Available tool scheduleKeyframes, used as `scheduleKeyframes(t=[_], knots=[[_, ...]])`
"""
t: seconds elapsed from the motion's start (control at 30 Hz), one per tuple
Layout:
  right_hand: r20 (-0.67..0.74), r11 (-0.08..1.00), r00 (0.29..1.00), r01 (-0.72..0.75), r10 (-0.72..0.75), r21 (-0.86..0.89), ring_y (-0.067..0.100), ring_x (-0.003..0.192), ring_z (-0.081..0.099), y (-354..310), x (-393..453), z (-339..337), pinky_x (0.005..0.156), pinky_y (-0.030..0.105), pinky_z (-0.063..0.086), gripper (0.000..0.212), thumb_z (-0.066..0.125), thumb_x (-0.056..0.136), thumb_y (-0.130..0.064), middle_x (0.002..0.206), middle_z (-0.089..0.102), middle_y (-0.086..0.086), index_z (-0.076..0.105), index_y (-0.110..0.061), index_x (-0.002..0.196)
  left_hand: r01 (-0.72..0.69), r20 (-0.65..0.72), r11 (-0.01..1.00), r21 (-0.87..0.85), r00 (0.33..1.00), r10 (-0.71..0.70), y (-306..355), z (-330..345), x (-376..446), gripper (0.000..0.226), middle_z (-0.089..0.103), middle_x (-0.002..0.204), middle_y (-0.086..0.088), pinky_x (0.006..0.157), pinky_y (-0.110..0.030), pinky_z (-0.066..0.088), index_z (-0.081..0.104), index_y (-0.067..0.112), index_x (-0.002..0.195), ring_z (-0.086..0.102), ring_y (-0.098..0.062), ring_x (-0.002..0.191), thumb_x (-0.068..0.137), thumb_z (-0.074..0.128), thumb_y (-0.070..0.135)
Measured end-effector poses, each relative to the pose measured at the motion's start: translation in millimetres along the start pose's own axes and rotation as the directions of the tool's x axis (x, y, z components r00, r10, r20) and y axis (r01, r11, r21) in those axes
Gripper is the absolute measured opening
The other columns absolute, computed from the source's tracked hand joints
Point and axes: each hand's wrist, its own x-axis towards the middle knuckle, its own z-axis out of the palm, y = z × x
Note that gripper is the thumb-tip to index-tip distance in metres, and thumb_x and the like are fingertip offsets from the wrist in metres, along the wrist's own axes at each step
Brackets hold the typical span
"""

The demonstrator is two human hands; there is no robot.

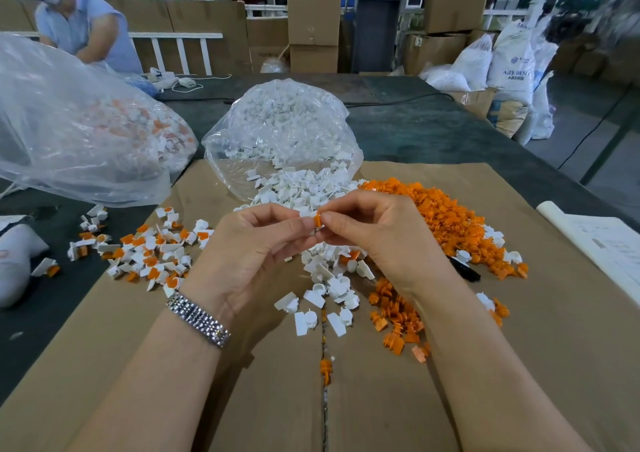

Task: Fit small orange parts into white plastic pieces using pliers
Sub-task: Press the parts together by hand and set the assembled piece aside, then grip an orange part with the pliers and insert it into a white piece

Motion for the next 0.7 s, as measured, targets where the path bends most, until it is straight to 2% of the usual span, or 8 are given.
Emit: scheduleKeyframes(t=[0.13, 0.2, 0.27, 0.33, 0.4, 0.47, 0.57, 0.7], knots=[[0.001, 1.000, 1.000, -0.025, 0.025, -0.018, 0.018, 0.087, 0.075, -2.6, -1.4, 0.1, 0.081, 0.029, 0.062, 0.010, 0.072, 0.093, -0.011, 0.091, 0.077, 0.005, 0.076, -0.009, 0.101, -0.012, -0.006, 1.000, 0.016, 1.000, 0.012, -2.1, 0.2, 1.2, 0.012, 0.075, 0.084, -0.021, 0.069, -0.024, 0.060, 0.070, -0.003, 0.075, 0.077, -0.030, 0.079, 0.066, 0.078, -0.002], [-0.106, 0.978, 0.994, -0.037, 0.016, -0.203, 0.011, 0.087, 0.073, -0.9, 0.3, -7.4, 0.081, 0.026, 0.059, 0.011, 0.071, 0.095, -0.021, 0.093, 0.076, -0.002, 0.076, -0.017, 0.104, -0.013, -0.028, 1.000, 0.003, 1.000, 0.013, -3.2, 0.2, 2.8, 0.012, 0.074, 0.082, -0.019, 0.067, -0.024, 0.060, 0.070, -0.002, 0.073, 0.077, -0.029, 0.077, 0.064, 0.079, -0.001], [-0.250, 0.768, 0.968, -0.143, -0.023, -0.625, 0.009, 0.098, 0.065, 2.6, 2.6, -21.9, 0.088, 0.029, 0.055, 0.020, 0.067, 0.096, -0.031, 0.108, 0.069, -0.006, 0.069, -0.022, 0.114, 0.004, -0.059, 1.000, -0.019, 0.998, -0.005, -3.3, -1.6, 4.1, 0.011, 0.075, 0.084, -0.019, 0.065, -0.022, 0.060, 0.073, 0.000, 0.070, 0.077, -0.029, 0.077, 0.062, 0.080, 0.001], [-0.341, 0.494, 0.935, -0.345, 0.102, -0.798, 0.020, 0.115, 0.056, 6.2, 1.9, -34.6, 0.095, 0.040, 0.050, 0.039, 0.066, 0.095, -0.041, 0.125, 0.058, 0.003, 0.059, -0.018, 0.126, 0.007, -0.083, 1.000, -0.016, 0.997, -0.008, -2.9, -4.6, 5.4, 0.012, 0.076, 0.091, -0.020, 0.064, -0.022, 0.060, 0.074, 0.002, 0.070, 0.077, -0.028, 0.079, 0.061, 0.082, 0.004], [-0.388, 0.338, 0.875, -0.472, 0.289, -0.814, 0.032, 0.121, 0.050, 8.5, 1.0, -40.7, 0.100, 0.051, 0.047, 0.052, 0.066, 0.092, -0.050, 0.126, 0.055, 0.011, 0.053, -0.013, 0.126, -0.004, -0.090, 1.000, 0.001, 0.996, 0.004, -2.5, -7.5, 6.1, 0.012, 0.077, 0.094, -0.019, 0.064, -0.022, 0.060, 0.076, 0.005, 0.070, 0.076, -0.026, 0.080, 0.061, 0.083, 0.007], [-0.373, 0.283, 0.849, -0.488, 0.375, -0.826, 0.034, 0.120, 0.049, 8.6, 0.5, -41.6, 0.100, 0.055, 0.047, 0.054, 0.068, 0.089, -0.052, 0.121, 0.056, 0.012, 0.054, -0.011, 0.121, -0.010, -0.089, 1.000, 0.012, 0.996, 0.011, -2.0, -9.3, 6.7, 0.013, 0.077, 0.092, -0.017, 0.064, -0.021, 0.060, 0.077, 0.007, 0.069, 0.076, -0.024, 0.079, 0.059, 0.084, 0.011], [-0.340, 0.250, 0.863, -0.446, 0.373, -0.859, 0.034, 0.123, 0.046, 6.7, 0.0, -39.9, 0.101, 0.055, 0.045, 0.052, 0.071, 0.087, -0.051, 0.124, 0.055, 0.011, 0.056, -0.014, 0.121, -0.012, -0.098, 1.000, 0.002, 0.995, 0.012, -3.0, -11.9, 8.4, 0.015, 0.077, 0.093, -0.016, 0.062, -0.021, 0.059, 0.077, 0.007, 0.072, 0.076, -0.023, 0.079, 0.060, 0.085, 0.011], [-0.357, 0.201, 0.876, -0.432, 0.323, -0.879, 0.033, 0.112, 0.051, 4.0, -0.2, -35.1, 0.097, 0.052, 0.044, 0.039, 0.068, 0.087, -0.052, 0.108, 0.058, 0.009, 0.056, -0.016, 0.094, -0.006, -0.101, 1.000, -0.009, 0.995, 0.005, -4.9, -14.3, 11.0, 0.013, 0.078, 0.091, -0.014, 0.060, -0.020, 0.058, 0.079, 0.009, 0.073, 0.076, -0.021, 0.078, 0.062, 0.086, 0.010]])
